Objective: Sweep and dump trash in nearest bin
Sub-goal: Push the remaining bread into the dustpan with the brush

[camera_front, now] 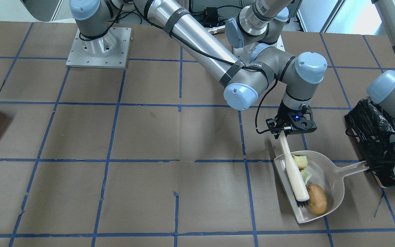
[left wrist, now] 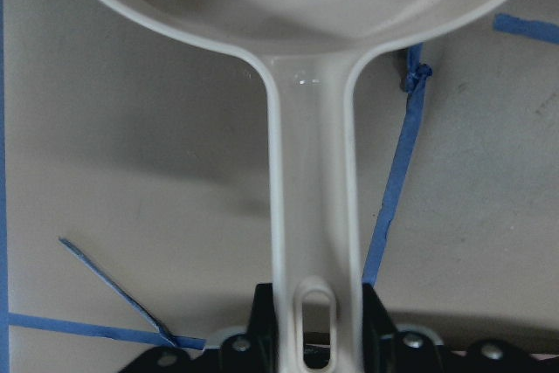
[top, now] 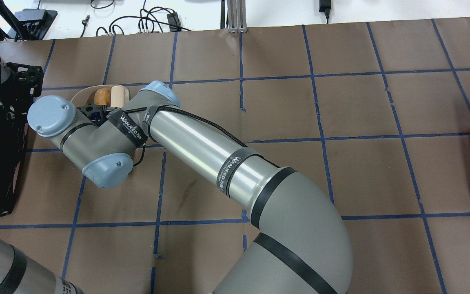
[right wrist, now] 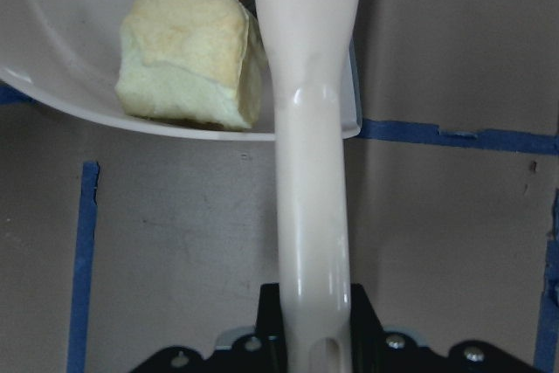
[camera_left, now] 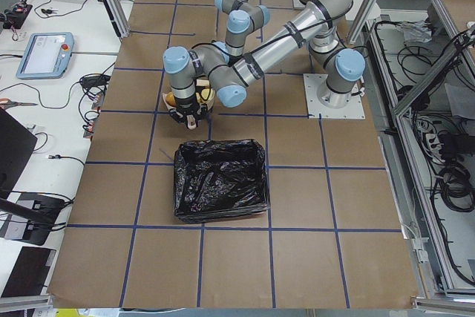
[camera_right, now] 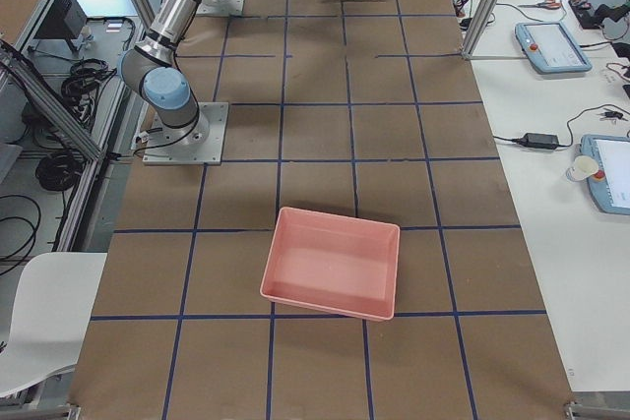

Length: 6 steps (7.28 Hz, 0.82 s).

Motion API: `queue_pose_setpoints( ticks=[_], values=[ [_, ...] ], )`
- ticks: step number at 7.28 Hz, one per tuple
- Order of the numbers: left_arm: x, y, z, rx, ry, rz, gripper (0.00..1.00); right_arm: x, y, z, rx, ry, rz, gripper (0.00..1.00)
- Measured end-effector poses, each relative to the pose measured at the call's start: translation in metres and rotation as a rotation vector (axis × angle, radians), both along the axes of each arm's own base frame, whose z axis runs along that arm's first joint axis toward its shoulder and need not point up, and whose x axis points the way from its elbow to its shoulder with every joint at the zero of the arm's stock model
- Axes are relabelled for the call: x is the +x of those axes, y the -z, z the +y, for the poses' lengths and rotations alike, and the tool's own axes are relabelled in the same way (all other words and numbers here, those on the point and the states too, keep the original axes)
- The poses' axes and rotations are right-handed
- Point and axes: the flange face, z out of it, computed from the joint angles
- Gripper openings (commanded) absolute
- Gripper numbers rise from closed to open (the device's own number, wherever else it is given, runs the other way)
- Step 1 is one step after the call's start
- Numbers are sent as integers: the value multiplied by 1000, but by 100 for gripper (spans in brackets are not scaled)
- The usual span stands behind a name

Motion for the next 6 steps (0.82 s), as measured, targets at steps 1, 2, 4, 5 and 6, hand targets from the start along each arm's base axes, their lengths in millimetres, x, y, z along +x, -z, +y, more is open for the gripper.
queue_pose_setpoints(
  ticks=[1,2,4,5,6],
  values=[
    [0,0,0,0,0,0,0,-2,-3,-2,-2,4,-2,5],
    [0,0,0,0,0,0,0,-4,-5,-4,-2,7,-3,5],
    [-1,0,-1,-8,0,16,0,-6,-6,-6,-4,13,-3,5],
    [-3,0,-1,-18,0,37,0,-7,-9,-7,-8,17,-1,6],
    [-4,0,-1,-22,0,45,0,-10,-14,-8,-7,22,7,6]
  ],
)
